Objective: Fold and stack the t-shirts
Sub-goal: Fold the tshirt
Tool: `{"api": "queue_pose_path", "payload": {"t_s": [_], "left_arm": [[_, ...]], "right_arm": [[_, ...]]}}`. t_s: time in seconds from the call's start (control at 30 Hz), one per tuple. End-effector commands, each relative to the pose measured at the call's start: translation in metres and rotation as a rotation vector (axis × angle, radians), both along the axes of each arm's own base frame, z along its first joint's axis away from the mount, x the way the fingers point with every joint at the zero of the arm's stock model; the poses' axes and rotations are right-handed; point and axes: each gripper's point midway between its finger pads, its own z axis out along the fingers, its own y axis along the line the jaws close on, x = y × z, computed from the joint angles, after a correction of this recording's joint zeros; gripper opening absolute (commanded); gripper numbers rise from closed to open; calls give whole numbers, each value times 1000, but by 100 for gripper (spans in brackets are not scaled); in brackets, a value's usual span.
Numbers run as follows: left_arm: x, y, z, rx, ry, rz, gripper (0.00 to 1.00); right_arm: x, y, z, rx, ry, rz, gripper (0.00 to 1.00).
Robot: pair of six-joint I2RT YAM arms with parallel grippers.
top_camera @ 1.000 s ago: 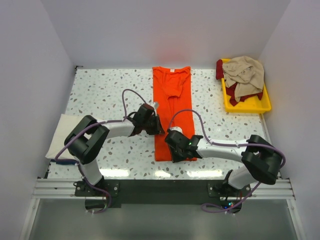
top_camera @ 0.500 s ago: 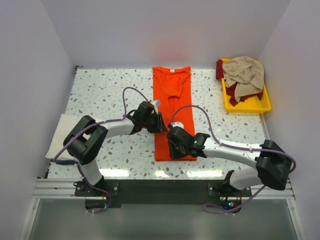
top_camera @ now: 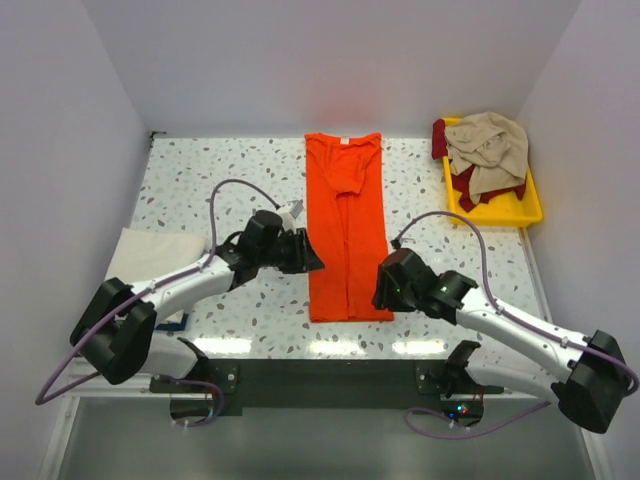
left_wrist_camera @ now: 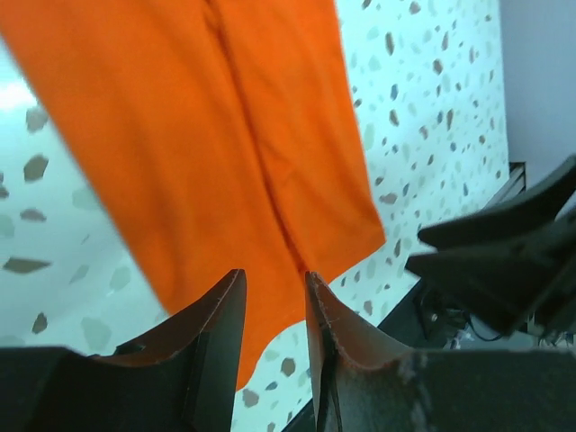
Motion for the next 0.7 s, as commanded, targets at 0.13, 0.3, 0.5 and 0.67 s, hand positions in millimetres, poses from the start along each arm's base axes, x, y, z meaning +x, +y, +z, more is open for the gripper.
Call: {"api": "queue_pose_path", "payload": {"t_s": [0.13, 0.3, 0.5, 0.67], "left_arm": [[-47, 22, -35, 15, 115, -42, 37], [-67, 22, -47, -7, 148, -76, 40], [-82, 22, -60, 0, 186, -81, 43], [-87, 23, -71, 26, 204, -64, 42]], "right_arm": [[-12, -14, -30, 102, 147, -71, 46], [-10, -23, -35, 102, 145, -129, 46], [-10, -33, -43, 99, 150, -172, 47], [-12, -31, -56, 119, 180, -183, 47]]}}
